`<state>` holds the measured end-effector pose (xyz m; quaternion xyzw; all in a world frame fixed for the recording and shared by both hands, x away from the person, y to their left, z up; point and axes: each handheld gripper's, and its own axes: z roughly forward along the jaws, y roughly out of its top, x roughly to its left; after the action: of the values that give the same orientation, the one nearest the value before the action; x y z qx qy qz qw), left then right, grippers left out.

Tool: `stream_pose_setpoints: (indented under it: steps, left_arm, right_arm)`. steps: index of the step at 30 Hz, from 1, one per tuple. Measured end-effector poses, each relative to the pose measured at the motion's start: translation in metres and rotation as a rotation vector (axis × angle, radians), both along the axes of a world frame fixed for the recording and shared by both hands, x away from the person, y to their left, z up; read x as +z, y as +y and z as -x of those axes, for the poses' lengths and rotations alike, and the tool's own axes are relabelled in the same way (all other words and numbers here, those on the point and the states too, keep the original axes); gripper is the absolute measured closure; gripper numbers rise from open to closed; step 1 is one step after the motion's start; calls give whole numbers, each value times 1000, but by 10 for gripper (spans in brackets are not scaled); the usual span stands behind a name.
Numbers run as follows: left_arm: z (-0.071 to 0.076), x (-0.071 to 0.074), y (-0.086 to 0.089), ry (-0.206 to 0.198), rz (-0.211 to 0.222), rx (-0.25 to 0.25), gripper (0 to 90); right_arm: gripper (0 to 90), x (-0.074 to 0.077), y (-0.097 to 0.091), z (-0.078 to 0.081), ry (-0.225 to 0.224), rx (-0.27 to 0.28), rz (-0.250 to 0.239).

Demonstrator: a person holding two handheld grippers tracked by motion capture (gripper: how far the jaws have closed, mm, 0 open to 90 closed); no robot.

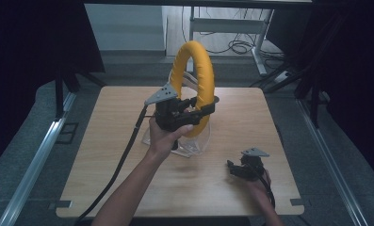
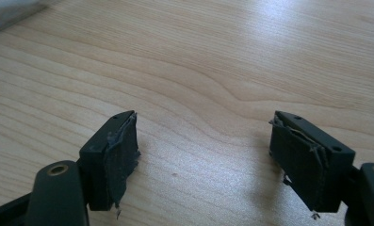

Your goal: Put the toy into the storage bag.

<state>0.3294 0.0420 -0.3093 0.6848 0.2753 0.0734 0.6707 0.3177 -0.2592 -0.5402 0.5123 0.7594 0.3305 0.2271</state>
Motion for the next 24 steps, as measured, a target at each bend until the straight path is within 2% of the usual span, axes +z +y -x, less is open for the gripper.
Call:
stream_pose_setpoints:
  steps: [10, 14, 24]
  left_arm:
    - [-13, -25, 3, 65, 0, 22, 505]
    - [-19, -39, 7, 105, 1, 37, 505]
    - [-30, -60, 11, 168, 5, 59, 505]
  right_arm:
    - [243, 0, 0, 0, 3, -1, -3]
    - [242, 0, 0, 0, 4, 0, -3]
    - [243, 0, 0, 0, 4, 1, -3]
